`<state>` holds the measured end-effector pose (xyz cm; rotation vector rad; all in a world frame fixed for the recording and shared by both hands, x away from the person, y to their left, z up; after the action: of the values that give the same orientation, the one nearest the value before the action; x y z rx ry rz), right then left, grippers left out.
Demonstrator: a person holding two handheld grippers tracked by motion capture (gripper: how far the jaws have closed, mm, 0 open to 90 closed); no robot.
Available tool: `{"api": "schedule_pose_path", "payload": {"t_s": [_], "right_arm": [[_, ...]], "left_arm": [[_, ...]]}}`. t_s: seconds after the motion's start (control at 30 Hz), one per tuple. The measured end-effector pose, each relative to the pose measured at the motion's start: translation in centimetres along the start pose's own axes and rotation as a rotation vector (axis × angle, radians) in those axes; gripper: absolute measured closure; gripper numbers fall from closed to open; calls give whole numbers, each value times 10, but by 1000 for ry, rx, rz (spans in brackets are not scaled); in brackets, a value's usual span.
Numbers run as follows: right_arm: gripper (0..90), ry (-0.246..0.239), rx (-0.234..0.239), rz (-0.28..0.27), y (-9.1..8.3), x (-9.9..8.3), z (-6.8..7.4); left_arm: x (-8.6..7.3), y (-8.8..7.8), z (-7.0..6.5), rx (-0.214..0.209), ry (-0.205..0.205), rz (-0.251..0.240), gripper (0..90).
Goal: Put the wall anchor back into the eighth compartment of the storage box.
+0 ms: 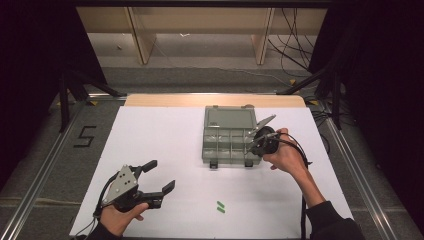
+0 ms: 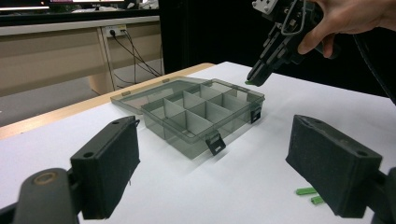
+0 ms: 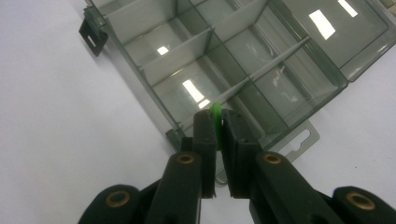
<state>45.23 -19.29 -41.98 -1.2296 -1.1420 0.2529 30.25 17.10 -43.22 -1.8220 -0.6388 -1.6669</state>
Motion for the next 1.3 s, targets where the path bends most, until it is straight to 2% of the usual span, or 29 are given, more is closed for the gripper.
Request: {"api": "schedule_pose_path", "payload": {"t_s": [0.13, 0.2, 0.23, 0.3, 0.37, 0.43, 0.5, 0.53, 0.6, 0.67, 0.7, 0.8, 0.9, 0.97, 1.0, 1.1, 1.17, 1.23, 1.3], "right_arm": [[849, 1, -19, -7, 3, -1, -4], [849, 13, -22, -4, 4, -1, -6], [849, 1, -27, -3, 5, -2, -8], [849, 16, -30, 8, 6, -2, -9], [849, 6, -25, 1, 8, -2, -11], [849, 25, -29, 14, 9, -2, -12], [849, 12, -30, 10, 12, -2, -14], [849, 22, -30, 18, 13, -2, -13], [849, 13, -29, 17, 15, -2, -14], [848, 18, -25, 21, 17, -2, -14], [848, 16, -26, 21, 17, -2, -14], [848, 12, -25, 26, 20, -2, -15], [846, 10, -26, 28, 22, -2, -15], [843, 14, -23, 29, 22, -2, -15], [828, 20, -24, 27, 23, -2, -15], [700, 50, -23, 10, 24, -1, -15], [641, 54, -22, 1, 21, 1, -14], [539, 39, -29, -33, 19, 2, -14], [475, 44, -41, -59, 18, 4, -13]], "left_arm": [[0, 0, 0, 1, 7, 1, 160], [0, 0, -1, 4, -9, -1, 160], [0, 0, 0, 1, 8, 0, 160], [0, 0, 0, 1, 8, 2, 160], [0, 0, 0, 2, 7, 0, 160], [0, 0, 0, 1, 8, 0, 160], [0, 0, 0, 2, 6, 0, 160], [0, 0, -1, 6, -12, -2, 160], [0, 0, 0, 0, 10, 1, 160], [0, 0, 0, 2, 7, 1, 160], [0, 0, -1, 5, -10, -2, 160], [0, 0, 0, 0, 10, 1, 160], [0, 0, -1, 5, -12, -3, 160], [0, 0, -1, 4, -9, -1, 160], [0, 0, -1, 4, -9, 0, 160], [0, 0, -1, 4, -11, -2, 160], [0, 0, 0, 0, 0, -2, 160], [0, -1, 0, 1, 7, -5, 160], [0, -1, 0, 0, 7, -4, 160]]}}
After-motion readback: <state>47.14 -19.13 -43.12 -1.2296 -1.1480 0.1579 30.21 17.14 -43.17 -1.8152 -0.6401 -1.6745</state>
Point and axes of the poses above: each handheld gripper's, and its own axes: y roughly forward along the jaws, x roughly out of its top, z roughly to its left, the point moved 2 cm from there along y, roughly forward along the jaws, and after that the axes turned 5 degrees about -z, right-handed, at the moved point
